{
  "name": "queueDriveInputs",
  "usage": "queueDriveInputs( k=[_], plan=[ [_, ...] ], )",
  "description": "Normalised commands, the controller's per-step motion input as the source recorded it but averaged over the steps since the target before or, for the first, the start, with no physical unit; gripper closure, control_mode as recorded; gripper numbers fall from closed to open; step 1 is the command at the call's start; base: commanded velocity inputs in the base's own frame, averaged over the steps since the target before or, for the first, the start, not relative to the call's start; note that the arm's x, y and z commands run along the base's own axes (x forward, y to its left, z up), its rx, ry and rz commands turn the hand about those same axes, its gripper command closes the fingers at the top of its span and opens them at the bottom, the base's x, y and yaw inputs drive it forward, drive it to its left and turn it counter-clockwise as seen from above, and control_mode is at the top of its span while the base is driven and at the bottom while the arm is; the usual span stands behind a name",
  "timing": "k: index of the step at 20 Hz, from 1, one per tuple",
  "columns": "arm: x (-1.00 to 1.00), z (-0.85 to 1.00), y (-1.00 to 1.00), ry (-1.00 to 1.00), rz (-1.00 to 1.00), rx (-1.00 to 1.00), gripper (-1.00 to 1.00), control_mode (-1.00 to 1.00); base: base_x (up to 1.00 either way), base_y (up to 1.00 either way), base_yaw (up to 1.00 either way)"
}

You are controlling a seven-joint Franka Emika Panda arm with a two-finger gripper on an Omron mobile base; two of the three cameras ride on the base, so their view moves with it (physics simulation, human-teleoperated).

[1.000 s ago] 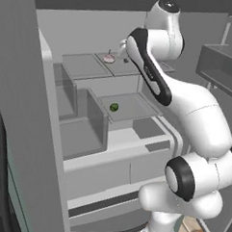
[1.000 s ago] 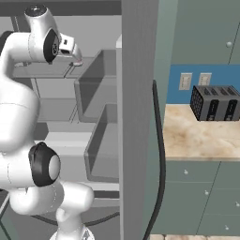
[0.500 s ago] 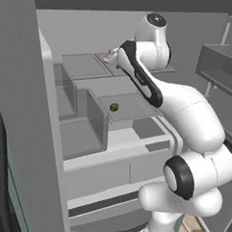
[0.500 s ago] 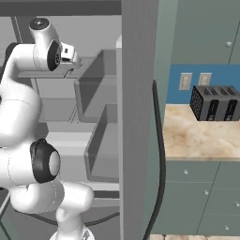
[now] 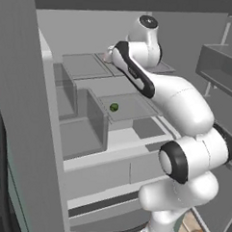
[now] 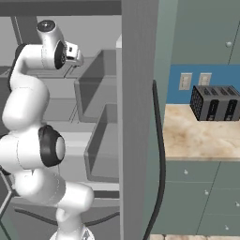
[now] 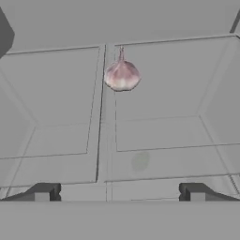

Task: Retrieve the bottle and the shaker from the cabinet and place them next to the mixing bowl on the counter. Then add garlic from the fridge to the mixing bowl.

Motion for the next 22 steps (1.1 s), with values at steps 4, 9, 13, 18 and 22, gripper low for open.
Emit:
queueDriveInputs(
  k=[4,9,13,18,22],
  plan=[
    [0.51,0.00,0.03,0.00,0.00,0.00,-1.00,-1.00,0.00,0.00,0.00],
    [0.41,0.00,0.00,0.00,0.00,0.00,-1.00,-1.00,0.00,0.00,0.00],
    [0.57,-0.01,0.00,0.00,0.00,0.00,-1.00,-1.00,0.00,0.00,0.00],
    [0.49,-0.05,0.04,0.00,0.00,0.00,-1.00,-1.00,0.00,0.00,0.00],
    [0.28,-0.05,0.08,0.00,0.09,0.00,-1.00,-1.00,0.00,0.00,0.00]
  ],
)
